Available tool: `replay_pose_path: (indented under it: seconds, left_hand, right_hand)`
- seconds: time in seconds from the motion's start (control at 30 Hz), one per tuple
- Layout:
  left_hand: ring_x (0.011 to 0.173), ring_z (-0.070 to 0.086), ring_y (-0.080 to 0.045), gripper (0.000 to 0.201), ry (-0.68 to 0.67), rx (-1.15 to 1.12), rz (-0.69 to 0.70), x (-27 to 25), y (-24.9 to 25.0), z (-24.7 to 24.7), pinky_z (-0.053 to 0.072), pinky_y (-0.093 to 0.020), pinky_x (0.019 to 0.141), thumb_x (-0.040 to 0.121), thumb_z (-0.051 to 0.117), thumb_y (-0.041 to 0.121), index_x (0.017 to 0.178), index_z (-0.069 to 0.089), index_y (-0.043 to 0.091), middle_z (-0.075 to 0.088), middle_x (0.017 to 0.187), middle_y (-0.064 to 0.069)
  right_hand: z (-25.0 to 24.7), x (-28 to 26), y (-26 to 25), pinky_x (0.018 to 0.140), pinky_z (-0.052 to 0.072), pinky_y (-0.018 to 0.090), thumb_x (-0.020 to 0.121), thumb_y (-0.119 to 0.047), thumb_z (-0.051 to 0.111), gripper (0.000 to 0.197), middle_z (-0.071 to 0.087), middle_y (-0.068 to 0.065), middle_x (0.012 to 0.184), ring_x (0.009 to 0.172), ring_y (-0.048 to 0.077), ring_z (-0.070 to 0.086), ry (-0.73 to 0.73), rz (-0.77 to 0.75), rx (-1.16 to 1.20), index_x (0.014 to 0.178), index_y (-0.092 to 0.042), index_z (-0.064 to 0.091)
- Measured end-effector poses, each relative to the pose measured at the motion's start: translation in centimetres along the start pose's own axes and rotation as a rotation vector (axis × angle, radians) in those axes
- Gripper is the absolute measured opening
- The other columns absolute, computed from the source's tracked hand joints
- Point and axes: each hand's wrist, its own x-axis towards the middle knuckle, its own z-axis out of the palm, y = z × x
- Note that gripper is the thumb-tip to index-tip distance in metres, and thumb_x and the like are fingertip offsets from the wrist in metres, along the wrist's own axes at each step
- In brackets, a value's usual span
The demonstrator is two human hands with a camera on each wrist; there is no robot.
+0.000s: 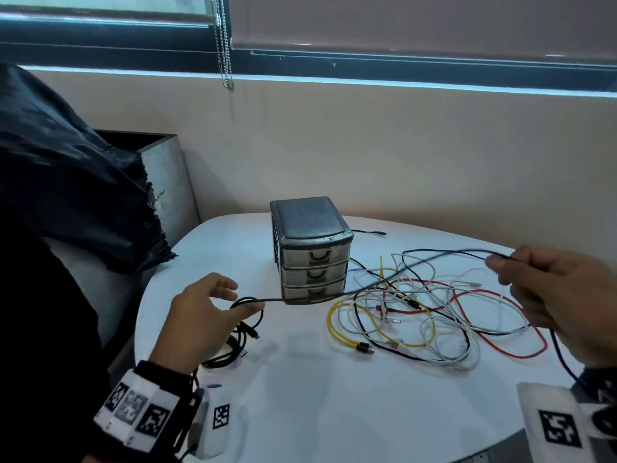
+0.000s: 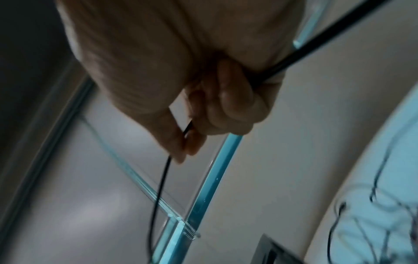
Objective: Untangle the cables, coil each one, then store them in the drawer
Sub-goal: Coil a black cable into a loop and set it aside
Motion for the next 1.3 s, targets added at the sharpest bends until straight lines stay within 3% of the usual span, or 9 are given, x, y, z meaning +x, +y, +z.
replay_pose_path:
  seconds: [0.2,0.3,0.47,0.57,0.67,0.77,0.97,1.17,1.3]
  left_hand:
    - [0.092,0.058,-0.011,0.039,-0.007,0.101,0.193,0.8,2.4,2.2,0.045,-0.029,0.082,0.075,0.084,0.038,0.108,0.064,0.030,0.059,0.116,0.014]
    - [0.100,0.055,-0.006,0.013,-0.010,0.050,0.414,-2.5,4.2,4.8,0.042,-0.029,0.087,0.090,0.067,0.042,0.101,0.065,0.034,0.063,0.106,0.020]
    - [0.068,0.066,-0.018,0.024,-0.742,-0.520,0.062,-9.7,5.3,7.7,0.053,-0.035,0.075,0.100,0.052,0.034,0.084,0.069,0.027,0.071,0.071,-0.001]
    - [0.043,0.041,-0.013,0.035,-0.651,-0.468,-0.013,-10.6,3.8,6.7,0.039,-0.026,0.051,0.102,0.053,0.031,0.069,0.066,0.028,0.046,0.048,0.007]
    - [0.041,0.027,-0.012,0.034,-0.655,-0.493,-0.082,-11.2,3.8,4.4,0.027,-0.021,0.044,0.091,0.057,0.044,0.069,0.069,0.021,0.033,0.048,0.004]
    - [0.042,0.025,-0.010,0.040,-0.624,-0.429,-0.088,-11.4,3.6,3.3,0.026,-0.018,0.042,0.087,0.058,0.050,0.062,0.068,0.020,0.030,0.048,0.004]
    - [0.045,0.028,-0.009,0.048,-0.592,-0.338,-0.108,-11.9,2.2,3.6,0.027,-0.021,0.047,0.102,0.043,0.042,0.065,0.065,0.021,0.035,0.049,0.012]
    - [0.047,0.031,-0.009,0.046,-0.563,-0.319,-0.046,-12.1,3.4,4.7,0.029,-0.024,0.049,0.103,0.042,0.039,0.064,0.058,0.022,0.037,0.049,0.013]
    - [0.049,0.031,-0.012,0.047,-0.600,-0.374,-0.047,-11.0,3.3,4.2,0.031,-0.024,0.048,0.105,0.039,0.039,0.064,0.053,0.022,0.038,0.053,0.009]
  right_hand:
    - [5.6,-1.0,0.9,0.038,0.034,0.027,0.100,-0.005,0.040,0.024,0.040,0.005,0.051,0.039,0.017,0.034,-0.111,0.113,0.306,0.116,-0.013,0.055]
    - [9.9,-2.8,1.6,0.065,0.054,0.034,0.103,-0.009,0.038,0.035,0.064,0.011,0.063,0.059,0.022,0.063,-0.121,-0.014,0.330,0.128,-0.026,0.056]
    - [14.0,-5.0,3.9,0.076,0.052,0.019,0.104,-0.014,0.038,0.038,0.077,0.007,0.087,0.094,0.011,0.070,-0.215,-0.077,0.285,0.130,-0.037,0.054]
    - [13.3,-5.9,6.3,0.100,0.041,0.032,0.105,-0.021,0.043,0.030,0.071,-0.009,0.115,0.118,0.002,0.058,-0.265,-0.171,0.082,0.114,-0.037,0.067]
    - [12.2,-7.2,7.8,0.120,0.015,0.035,0.097,-0.057,0.039,0.026,0.018,-0.029,0.156,0.148,-0.003,0.003,-0.303,-0.257,-0.297,0.120,-0.064,0.050]
    - [11.4,-9.4,8.2,0.117,0.000,0.034,0.087,-0.068,0.032,0.036,-0.005,-0.029,0.160,0.146,-0.002,-0.019,-0.336,-0.341,-0.501,0.122,-0.075,0.040]
    - [11.4,-11.5,10.6,0.099,0.033,0.037,0.089,-0.057,0.042,0.032,0.049,-0.008,0.117,0.120,0.019,0.047,-0.102,-0.320,-0.724,0.104,-0.053,0.069]
    - [12.4,-10.9,10.1,0.120,0.012,0.051,0.095,-0.044,0.040,0.030,0.034,-0.002,0.157,0.149,0.019,0.021,-0.177,-0.499,-0.692,0.110,-0.045,0.065]
    - [13.0,-9.4,10.1,0.079,0.048,0.021,0.096,-0.029,0.052,0.019,0.066,-0.022,0.084,0.079,0.001,0.064,-0.205,-0.408,-0.300,0.095,-0.031,0.071]
